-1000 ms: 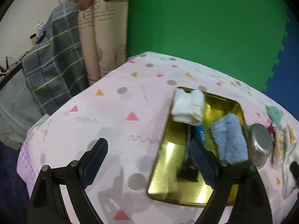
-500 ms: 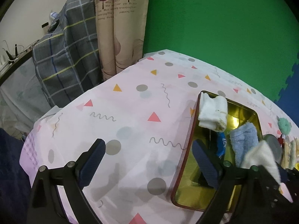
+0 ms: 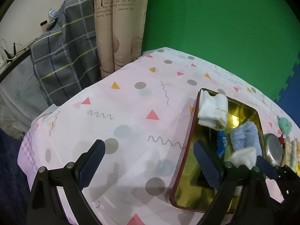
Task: Organize soft objects
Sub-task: 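Carry the white knit glove into the gold tin and open the right gripper, then grasp the yellow-and-grey drawstring pouch with the right gripper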
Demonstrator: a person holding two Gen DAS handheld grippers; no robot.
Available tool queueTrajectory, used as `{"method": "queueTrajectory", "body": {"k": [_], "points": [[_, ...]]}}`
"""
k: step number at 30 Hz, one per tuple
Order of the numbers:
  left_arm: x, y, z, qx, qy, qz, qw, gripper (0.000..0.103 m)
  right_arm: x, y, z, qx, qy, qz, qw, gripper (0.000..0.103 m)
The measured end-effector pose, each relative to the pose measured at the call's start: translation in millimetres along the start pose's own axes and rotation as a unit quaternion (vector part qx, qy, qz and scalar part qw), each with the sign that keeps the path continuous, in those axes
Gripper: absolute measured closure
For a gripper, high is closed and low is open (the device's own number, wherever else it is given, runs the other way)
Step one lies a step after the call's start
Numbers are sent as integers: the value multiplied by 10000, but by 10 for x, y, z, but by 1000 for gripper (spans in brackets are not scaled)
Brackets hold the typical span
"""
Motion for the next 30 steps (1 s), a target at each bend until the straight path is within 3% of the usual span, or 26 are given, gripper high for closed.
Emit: {"method": "queueTrajectory", "body": {"k": [3, 9, 14, 22, 30], "points": [[5, -25, 1, 11, -3, 35, 10000, 9, 1, -20, -83, -46, -55, 71, 9999, 50], [31, -103, -16, 36, -54, 177, 9998, 9, 97, -227, -400, -54, -255, 350, 9990, 50], [63, -213, -29, 40, -77, 360, 9993, 9, 297, -731, -670, 184, -327, 798, 9961, 50], [111, -385, -71, 103, -126, 671, 9976, 9, 737, -1957, -1021, 1236, -318, 1501, 9804, 49], [175, -640, -154, 351, -218, 1071, 9934, 7, 1230, -3153, -1114, 2211, -110, 2223, 9495, 49]]}}
Point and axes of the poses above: each gripper's, at about its wrist camera, not at the fingertips, and z roughly the way its jaws point, y to its left, x to its underside, the point moved 2 cm from there along z, roughly the way its jaws point, and after that the axes turned 5 degrees about x, right-handed, at the moved point
